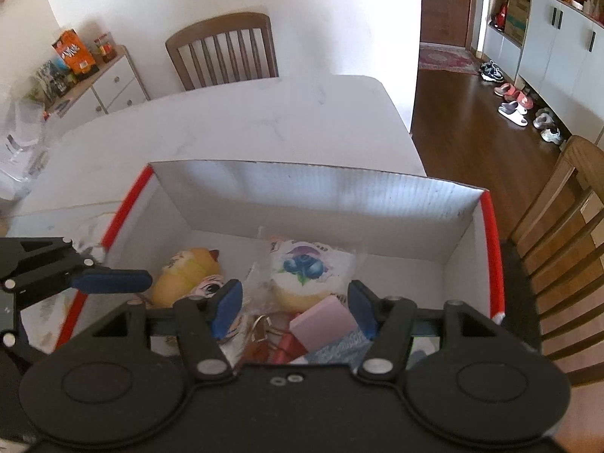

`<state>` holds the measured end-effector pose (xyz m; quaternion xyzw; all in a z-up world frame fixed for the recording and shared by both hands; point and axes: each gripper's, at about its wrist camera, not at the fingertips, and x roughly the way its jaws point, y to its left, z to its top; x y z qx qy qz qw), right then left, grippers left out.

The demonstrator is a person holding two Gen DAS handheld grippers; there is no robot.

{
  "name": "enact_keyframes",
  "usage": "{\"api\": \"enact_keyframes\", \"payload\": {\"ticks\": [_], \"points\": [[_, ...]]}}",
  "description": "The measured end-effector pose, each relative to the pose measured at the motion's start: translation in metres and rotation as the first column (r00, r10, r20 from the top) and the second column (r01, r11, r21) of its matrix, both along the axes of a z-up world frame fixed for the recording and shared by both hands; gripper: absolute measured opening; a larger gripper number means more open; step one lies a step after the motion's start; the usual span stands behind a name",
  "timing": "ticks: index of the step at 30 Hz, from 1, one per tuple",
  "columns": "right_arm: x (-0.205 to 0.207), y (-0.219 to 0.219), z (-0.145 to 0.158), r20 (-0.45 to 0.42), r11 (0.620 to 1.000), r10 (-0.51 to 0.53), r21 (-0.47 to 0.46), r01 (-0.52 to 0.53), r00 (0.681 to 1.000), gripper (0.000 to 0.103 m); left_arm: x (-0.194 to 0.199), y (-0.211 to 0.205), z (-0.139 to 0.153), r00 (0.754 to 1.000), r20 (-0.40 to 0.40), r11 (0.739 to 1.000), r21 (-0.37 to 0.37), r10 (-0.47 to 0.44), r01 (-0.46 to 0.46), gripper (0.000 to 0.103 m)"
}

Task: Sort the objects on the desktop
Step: 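Open both tools to drop the plush and note pad into the shoebox, then move both tools back over the last table items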

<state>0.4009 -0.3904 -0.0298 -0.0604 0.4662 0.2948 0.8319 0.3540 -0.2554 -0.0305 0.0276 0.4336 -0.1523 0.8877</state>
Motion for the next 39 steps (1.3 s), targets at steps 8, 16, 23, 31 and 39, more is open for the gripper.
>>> {"api": "enact_keyframes", "payload": {"ticks": [8,16,23,31,39], "points": [[-0.027,-0.007,0.021,0.035,0.999,0.01,0.047,-0.012,0.999,0.063,-0.025,0.016,0.022,0.997,0.066,0.999,-0.041,0.032,-0.029,0.066],[-0.057,-0.006,0.031,0.071,0.997,0.002,0.074,-0.007,0.997,0.069,-0.057,0.045,0.048,0.991,0.121,0.996,-0.077,0.058,-0.049,0.066],[-0.076,0.0,0.031,0.078,0.997,-0.008,0.083,0.002,0.997,0.076,-0.083,0.069,0.056,0.985,0.153,0.995,-0.071,0.079,-0.068,0.066],[-0.093,0.015,0.033,0.095,0.994,-0.039,0.103,0.029,0.995,0.089,-0.1,0.097,0.055,0.982,0.167,0.994,-0.067,0.093,-0.083,0.074],[-0.115,0.044,0.036,0.104,0.992,-0.041,0.125,0.028,0.994,0.093,-0.114,0.128,0.05,0.981,0.17,0.993,-0.083,0.096,-0.082,0.084]]}}
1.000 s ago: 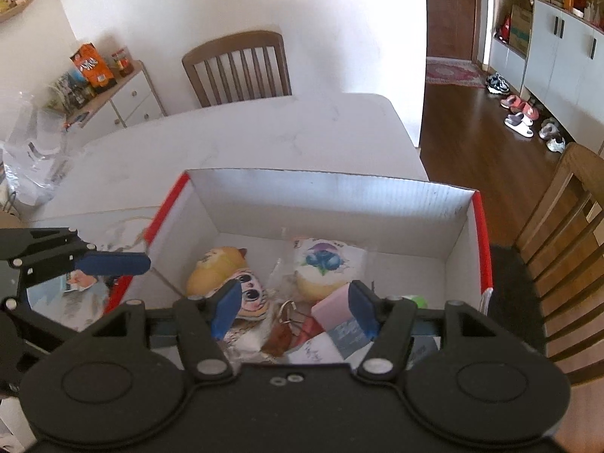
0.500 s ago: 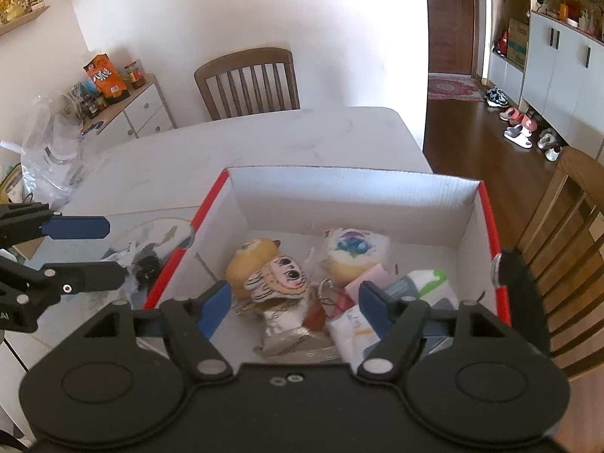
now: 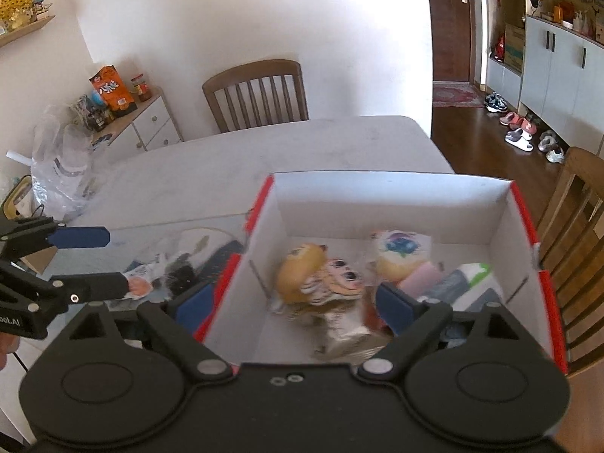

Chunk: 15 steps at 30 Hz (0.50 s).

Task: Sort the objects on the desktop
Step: 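Move both tools back over the last table items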

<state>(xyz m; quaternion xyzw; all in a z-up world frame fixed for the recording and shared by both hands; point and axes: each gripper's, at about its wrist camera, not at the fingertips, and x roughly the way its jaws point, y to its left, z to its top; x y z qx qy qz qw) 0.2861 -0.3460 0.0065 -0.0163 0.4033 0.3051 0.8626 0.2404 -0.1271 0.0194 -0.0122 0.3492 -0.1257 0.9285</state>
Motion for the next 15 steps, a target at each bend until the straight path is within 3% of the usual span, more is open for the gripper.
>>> {"api": "enact_keyframes", "payload": {"ticks": [7,15], "points": [[-0.017,0.034,0.005,0.01,1.0,0.022,0.022,-0.022,1.0,0.094,-0.012,0.034,-0.006,1.0,-0.005,0.999,-0.03,0.022,-0.022,0.098],[-0.028,0.077,0.007,0.022,0.999,0.041,0.029,-0.042,0.999,0.094,-0.025,0.072,-0.017,0.999,-0.018,0.996,-0.078,0.047,-0.048,0.1]]}}
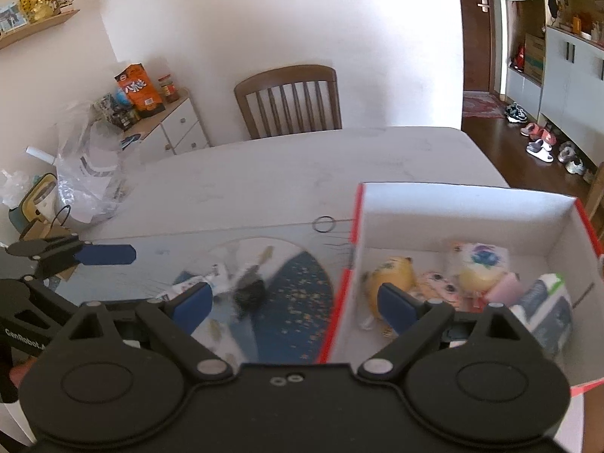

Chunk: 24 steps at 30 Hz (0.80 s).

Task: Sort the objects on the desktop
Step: 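Move both tools back over the last table items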

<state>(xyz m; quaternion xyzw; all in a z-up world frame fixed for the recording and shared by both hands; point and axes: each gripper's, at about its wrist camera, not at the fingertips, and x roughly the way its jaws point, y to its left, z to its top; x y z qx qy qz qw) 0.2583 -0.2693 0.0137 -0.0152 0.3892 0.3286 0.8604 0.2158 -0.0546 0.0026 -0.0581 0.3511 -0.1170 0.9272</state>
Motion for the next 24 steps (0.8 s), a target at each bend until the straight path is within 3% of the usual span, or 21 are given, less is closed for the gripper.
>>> {"api": "enact_keyframes", "payload": {"ticks": [17,24], "points": [[-0.001,0.068,-0.016,-0.013,1.0,0.005,-0.023,-0.005,1.0,0.094,-0.003,0.051,-0.038,0.998,0.01,0.998,0.017,0.063,-0.063,0.103],[0.008,0.087,-0.032,-0.033,0.999,0.007,-0.047,-0.008,0.999,0.094,0.009,0.059,-0.061,0.998,-0.024,0.998,0.025,0.052,-0.051,0.103]]}}
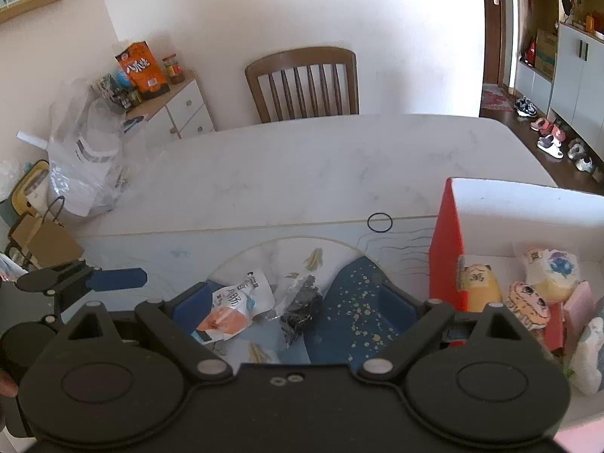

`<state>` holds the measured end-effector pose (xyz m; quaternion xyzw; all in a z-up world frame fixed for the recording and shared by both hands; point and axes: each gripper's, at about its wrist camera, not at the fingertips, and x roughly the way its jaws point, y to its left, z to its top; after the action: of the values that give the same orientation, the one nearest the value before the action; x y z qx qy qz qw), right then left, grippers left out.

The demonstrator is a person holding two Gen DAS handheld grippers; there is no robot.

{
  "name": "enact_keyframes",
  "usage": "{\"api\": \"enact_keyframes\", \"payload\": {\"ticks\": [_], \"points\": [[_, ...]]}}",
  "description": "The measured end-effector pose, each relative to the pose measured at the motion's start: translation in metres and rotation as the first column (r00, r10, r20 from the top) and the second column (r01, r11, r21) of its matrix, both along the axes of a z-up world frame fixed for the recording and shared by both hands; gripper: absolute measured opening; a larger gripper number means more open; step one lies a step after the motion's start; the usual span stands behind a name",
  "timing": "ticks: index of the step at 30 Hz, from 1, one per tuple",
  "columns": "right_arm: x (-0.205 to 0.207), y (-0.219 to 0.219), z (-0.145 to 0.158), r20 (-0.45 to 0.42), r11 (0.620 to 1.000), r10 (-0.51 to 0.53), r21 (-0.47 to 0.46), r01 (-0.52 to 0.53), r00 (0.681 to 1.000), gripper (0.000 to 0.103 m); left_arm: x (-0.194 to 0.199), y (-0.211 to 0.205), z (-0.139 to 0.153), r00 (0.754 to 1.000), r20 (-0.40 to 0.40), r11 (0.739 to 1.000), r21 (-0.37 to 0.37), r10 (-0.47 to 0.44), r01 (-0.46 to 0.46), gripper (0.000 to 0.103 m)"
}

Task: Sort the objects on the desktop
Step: 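Move both tools back over the last table items, then grasp the white sausage snack bag with the left tool while the right tool grasps the black wrapped snack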

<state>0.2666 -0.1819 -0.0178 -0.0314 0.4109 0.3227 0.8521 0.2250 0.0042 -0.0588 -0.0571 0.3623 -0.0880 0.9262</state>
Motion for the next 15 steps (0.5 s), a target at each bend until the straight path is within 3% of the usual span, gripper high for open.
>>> {"api": "enact_keyframes", "payload": {"ticks": [15], "points": [[0.024,0.033,-0.049,-0.062,0.996,0.004,-0.093,-0.01,0.998,0.089,0.037,0.006,-0.054,0.995,-0.077,0.995,0.066,-0.068,0.073,0.103]]}}
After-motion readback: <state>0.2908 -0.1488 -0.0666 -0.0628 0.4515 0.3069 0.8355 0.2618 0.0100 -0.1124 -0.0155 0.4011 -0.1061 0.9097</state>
